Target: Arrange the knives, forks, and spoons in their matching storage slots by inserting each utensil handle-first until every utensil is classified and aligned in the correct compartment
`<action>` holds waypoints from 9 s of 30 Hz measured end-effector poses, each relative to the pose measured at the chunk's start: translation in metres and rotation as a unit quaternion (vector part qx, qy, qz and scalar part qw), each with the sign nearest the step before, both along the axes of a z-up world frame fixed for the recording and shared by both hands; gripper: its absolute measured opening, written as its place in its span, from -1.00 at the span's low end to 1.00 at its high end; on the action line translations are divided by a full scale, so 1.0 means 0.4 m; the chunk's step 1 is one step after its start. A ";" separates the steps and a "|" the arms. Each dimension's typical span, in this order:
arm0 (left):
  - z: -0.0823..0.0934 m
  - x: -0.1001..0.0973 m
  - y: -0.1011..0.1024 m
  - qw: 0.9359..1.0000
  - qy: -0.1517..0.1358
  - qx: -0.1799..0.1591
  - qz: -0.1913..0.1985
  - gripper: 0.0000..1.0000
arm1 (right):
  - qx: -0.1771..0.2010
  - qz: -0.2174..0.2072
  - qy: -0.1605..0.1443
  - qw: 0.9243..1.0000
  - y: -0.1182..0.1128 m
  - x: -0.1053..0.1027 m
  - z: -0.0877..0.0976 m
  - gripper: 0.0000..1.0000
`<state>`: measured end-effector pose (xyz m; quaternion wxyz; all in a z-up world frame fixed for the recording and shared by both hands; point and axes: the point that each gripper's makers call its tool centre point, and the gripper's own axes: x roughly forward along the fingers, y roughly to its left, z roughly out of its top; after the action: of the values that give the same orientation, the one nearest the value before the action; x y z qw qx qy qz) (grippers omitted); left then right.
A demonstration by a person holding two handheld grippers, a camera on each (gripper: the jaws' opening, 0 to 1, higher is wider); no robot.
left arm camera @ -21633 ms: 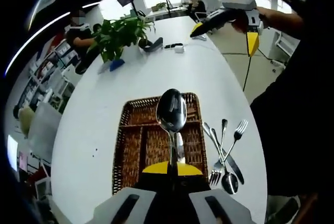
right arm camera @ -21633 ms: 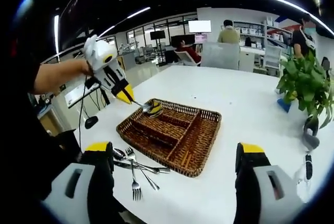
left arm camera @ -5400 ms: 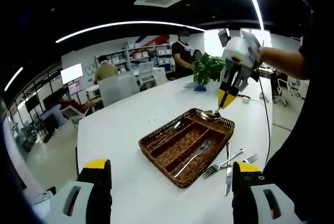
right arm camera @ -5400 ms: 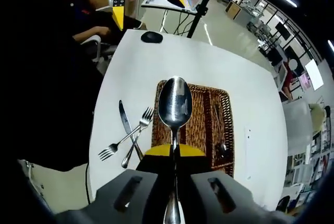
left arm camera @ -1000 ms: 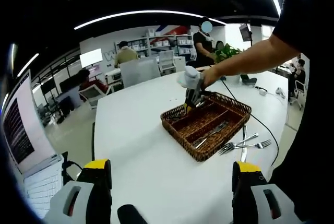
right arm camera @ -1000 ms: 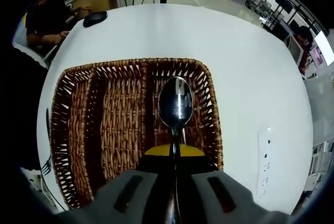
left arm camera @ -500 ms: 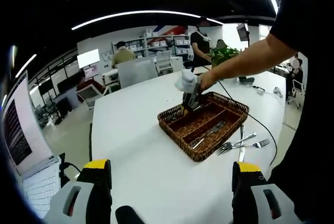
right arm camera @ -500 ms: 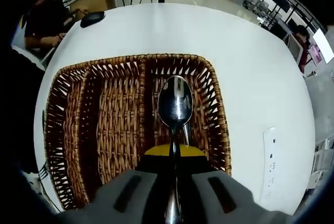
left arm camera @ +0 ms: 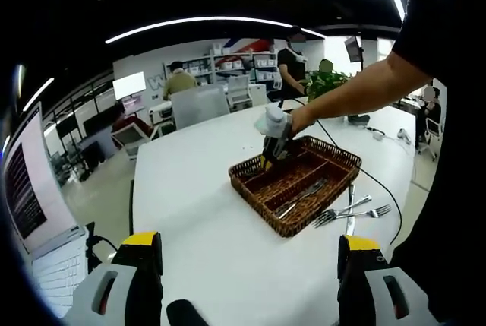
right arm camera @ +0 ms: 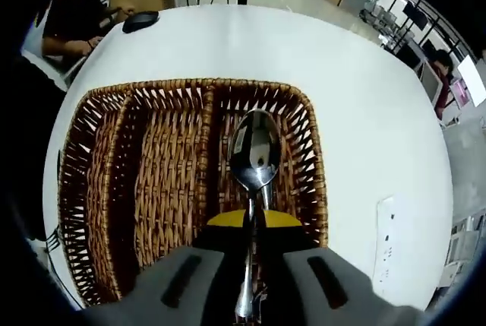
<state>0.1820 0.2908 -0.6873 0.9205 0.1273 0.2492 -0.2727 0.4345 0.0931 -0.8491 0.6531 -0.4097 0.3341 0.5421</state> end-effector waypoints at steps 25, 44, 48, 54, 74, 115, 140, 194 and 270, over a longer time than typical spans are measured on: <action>0.045 0.065 -0.107 0.998 -0.024 -0.018 -0.047 1.00 | 0.210 -0.208 -0.009 0.955 -0.069 -0.011 0.224 0.99; 0.063 0.132 -0.207 0.995 -0.043 -0.042 -0.081 1.00 | 0.271 -0.353 -0.073 0.893 -0.313 -0.214 0.357 0.99; 0.066 0.148 -0.215 0.995 -0.057 -0.041 -0.071 1.00 | 0.278 -0.371 -0.063 0.884 -0.352 -0.272 0.351 0.99; 0.048 0.138 -0.225 0.995 -0.042 -0.062 -0.069 1.00 | 0.267 -0.380 -0.078 0.882 -0.407 -0.350 0.368 0.99; 0.092 0.098 -0.229 0.994 -0.062 -0.050 -0.069 1.00 | 0.277 -0.410 -0.120 0.861 -0.538 -0.500 0.450 0.99; 0.046 0.100 -0.185 0.996 -0.047 -0.046 -0.062 1.00 | 0.249 -0.371 -0.127 0.886 -0.550 -0.525 0.453 0.98; 0.010 0.079 -0.182 0.997 -0.032 -0.035 -0.066 1.00 | 0.221 -0.229 -0.066 0.946 -0.326 -0.558 0.383 0.57; 0.003 0.013 -0.142 0.999 -0.015 -0.027 -0.042 1.00 | 0.150 -0.104 0.036 0.982 -0.127 -0.616 -0.050 -0.73; 0.009 0.003 -0.194 0.996 -0.021 -0.030 -0.079 1.00 | 0.116 0.001 0.002 0.993 -0.140 -0.638 0.302 -1.00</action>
<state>0.1833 0.2132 -0.6839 0.9047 0.1245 0.2102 -0.3491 0.1793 0.0371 -0.7283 0.6951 -0.3302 0.2697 0.5788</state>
